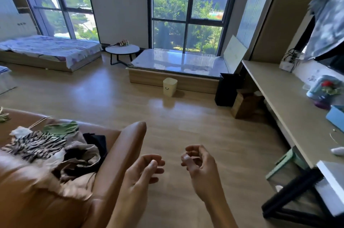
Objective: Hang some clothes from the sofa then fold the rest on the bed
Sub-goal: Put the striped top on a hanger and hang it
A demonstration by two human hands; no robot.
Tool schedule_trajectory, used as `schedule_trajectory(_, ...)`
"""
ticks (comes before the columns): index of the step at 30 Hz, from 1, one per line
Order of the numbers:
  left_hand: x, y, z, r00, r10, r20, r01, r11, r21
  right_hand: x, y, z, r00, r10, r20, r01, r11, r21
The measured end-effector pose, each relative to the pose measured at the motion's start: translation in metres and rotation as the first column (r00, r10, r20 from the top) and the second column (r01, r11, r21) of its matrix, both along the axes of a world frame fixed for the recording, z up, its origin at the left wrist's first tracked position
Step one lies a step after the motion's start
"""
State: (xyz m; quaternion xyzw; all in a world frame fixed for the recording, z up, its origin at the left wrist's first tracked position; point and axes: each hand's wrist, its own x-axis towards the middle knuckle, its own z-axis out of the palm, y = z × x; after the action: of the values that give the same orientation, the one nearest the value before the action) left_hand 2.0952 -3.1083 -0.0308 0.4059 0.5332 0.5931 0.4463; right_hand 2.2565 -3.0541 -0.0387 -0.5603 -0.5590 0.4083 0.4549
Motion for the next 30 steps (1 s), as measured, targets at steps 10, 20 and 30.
schedule_trajectory(10, 0.004, 0.281, 0.028, 0.999, -0.042, 0.034, 0.041, 0.998, 0.038, 0.016, 0.26, 0.031, 0.998, -0.066, 0.011, 0.066, 0.997, 0.05)
schedule_trajectory(20, -0.008, 0.504, 0.006, 0.999, 0.044, -0.021, -0.045, 0.999, -0.014, -0.024, 0.516, 0.003, 0.997, 0.075, -0.012, -0.074, 0.996, 0.056)
schedule_trajectory(30, -0.089, 0.699, 0.04, 0.923, 0.382, -0.033, -0.383, 0.924, -0.005, -0.107, 0.768, 0.037, 0.941, 0.339, -0.006, -0.337, 0.936, 0.098)
